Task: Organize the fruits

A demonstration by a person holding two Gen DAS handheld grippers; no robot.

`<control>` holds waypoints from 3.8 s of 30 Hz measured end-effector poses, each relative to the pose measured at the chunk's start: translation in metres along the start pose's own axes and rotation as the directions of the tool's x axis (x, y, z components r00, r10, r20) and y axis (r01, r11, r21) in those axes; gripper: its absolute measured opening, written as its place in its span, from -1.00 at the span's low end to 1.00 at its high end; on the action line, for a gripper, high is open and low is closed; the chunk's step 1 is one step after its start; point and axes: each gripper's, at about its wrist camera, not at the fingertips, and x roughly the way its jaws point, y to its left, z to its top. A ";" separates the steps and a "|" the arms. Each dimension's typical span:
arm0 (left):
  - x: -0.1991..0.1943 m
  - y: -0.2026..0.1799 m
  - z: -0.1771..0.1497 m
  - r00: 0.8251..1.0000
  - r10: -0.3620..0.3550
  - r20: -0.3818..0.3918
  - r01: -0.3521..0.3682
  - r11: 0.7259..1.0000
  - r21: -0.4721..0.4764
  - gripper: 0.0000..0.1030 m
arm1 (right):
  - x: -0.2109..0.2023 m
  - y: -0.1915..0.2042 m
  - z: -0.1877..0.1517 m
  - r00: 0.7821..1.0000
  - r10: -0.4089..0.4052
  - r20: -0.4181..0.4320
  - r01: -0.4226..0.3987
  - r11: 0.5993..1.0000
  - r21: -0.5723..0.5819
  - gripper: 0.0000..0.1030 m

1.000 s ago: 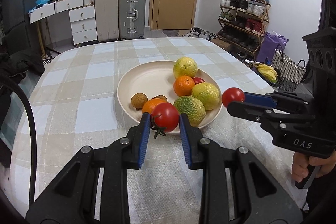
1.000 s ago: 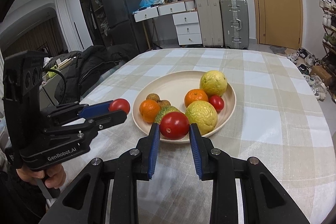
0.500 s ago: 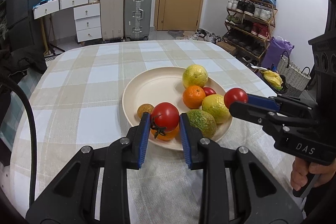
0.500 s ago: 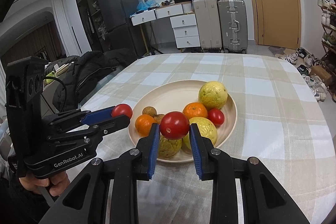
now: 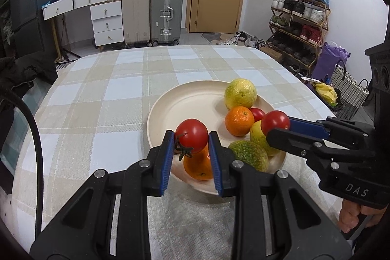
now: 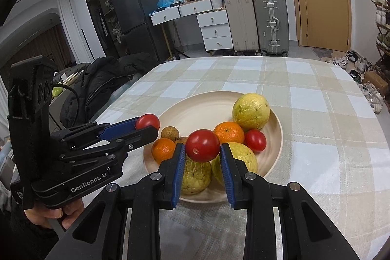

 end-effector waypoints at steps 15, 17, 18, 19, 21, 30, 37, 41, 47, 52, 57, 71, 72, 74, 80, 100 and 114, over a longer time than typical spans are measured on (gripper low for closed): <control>0.017 -0.004 0.006 1.000 0.007 0.000 -0.007 1.000 -0.003 -0.51 | 0.017 -0.003 0.009 1.000 -0.012 -0.014 0.012 1.000 0.012 -0.42; 0.020 -0.004 0.007 1.000 0.011 -0.004 -0.011 1.000 -0.009 -0.51 | 0.019 -0.005 0.011 1.000 -0.017 -0.013 0.018 1.000 0.018 -0.42; 0.021 -0.004 0.007 1.000 0.009 -0.004 -0.009 1.000 -0.011 -0.51 | 0.020 -0.005 0.011 1.000 -0.012 -0.015 0.013 1.000 0.023 -0.42; 0.023 -0.004 0.007 1.000 0.008 -0.005 -0.008 1.000 -0.012 -0.51 | 0.020 -0.006 0.011 1.000 -0.006 -0.016 0.006 1.000 0.027 -0.42; 0.024 -0.004 0.007 1.000 0.008 -0.007 -0.009 1.000 -0.008 -0.51 | 0.019 -0.004 0.011 1.000 0.009 -0.013 -0.009 1.000 0.013 -0.41; 0.020 -0.004 0.000 1.000 0.005 0.004 -0.005 1.000 -0.003 -0.49 | 0.004 -0.009 0.008 0.999 -0.035 0.030 0.035 0.999 0.006 -0.03; -0.002 -0.006 -0.004 0.998 0.000 0.064 0.000 1.000 -0.003 0.42 | -0.012 -0.010 0.003 0.993 -0.075 0.090 0.076 0.997 -0.012 0.77; -0.020 -0.003 -0.008 0.994 0.002 0.107 0.000 1.000 -0.016 0.72 | -0.021 -0.016 -0.002 0.991 -0.063 0.118 0.062 0.998 0.013 0.99; -0.047 0.000 -0.017 0.987 -0.002 0.160 0.004 1.000 -0.011 0.98 | -0.033 -0.019 -0.009 0.985 -0.062 0.162 0.063 0.998 0.001 1.00; -0.059 0.002 -0.026 0.984 0.017 0.175 -0.014 1.000 -0.017 0.98 | -0.046 -0.018 -0.018 0.978 -0.035 0.207 0.039 0.999 -0.013 1.00; -0.068 0.004 -0.036 0.981 0.021 0.194 -0.016 1.000 -0.026 0.98 | -0.054 -0.014 -0.029 0.971 -0.032 0.237 0.045 0.998 -0.050 1.00; -0.081 0.002 -0.048 0.968 0.037 0.247 -0.035 0.999 -0.016 0.98 | -0.064 -0.012 -0.037 0.955 -0.023 0.296 0.048 0.996 -0.076 1.00; -0.081 0.001 -0.048 0.968 0.037 0.248 -0.035 0.999 -0.015 0.98 | -0.064 -0.010 -0.037 0.954 -0.022 0.300 0.049 0.995 -0.083 1.00; -0.080 0.001 -0.047 0.968 0.042 0.248 -0.039 0.999 -0.015 0.98 | -0.065 -0.008 -0.039 0.953 -0.020 0.302 0.051 0.994 -0.094 1.00; -0.084 0.001 -0.049 0.964 0.042 0.261 -0.041 0.999 -0.009 0.98 | -0.065 -0.004 -0.039 0.953 -0.023 0.302 0.058 0.992 -0.109 1.00; -0.087 0.000 -0.049 0.965 0.043 0.259 -0.040 0.999 -0.018 0.98 | -0.070 -0.010 -0.041 0.947 -0.027 0.320 0.054 0.996 -0.078 1.00; -0.084 0.001 -0.047 0.965 0.053 0.257 -0.047 0.998 -0.029 0.98 | -0.071 -0.008 -0.042 0.947 -0.029 0.321 0.057 0.995 -0.078 1.00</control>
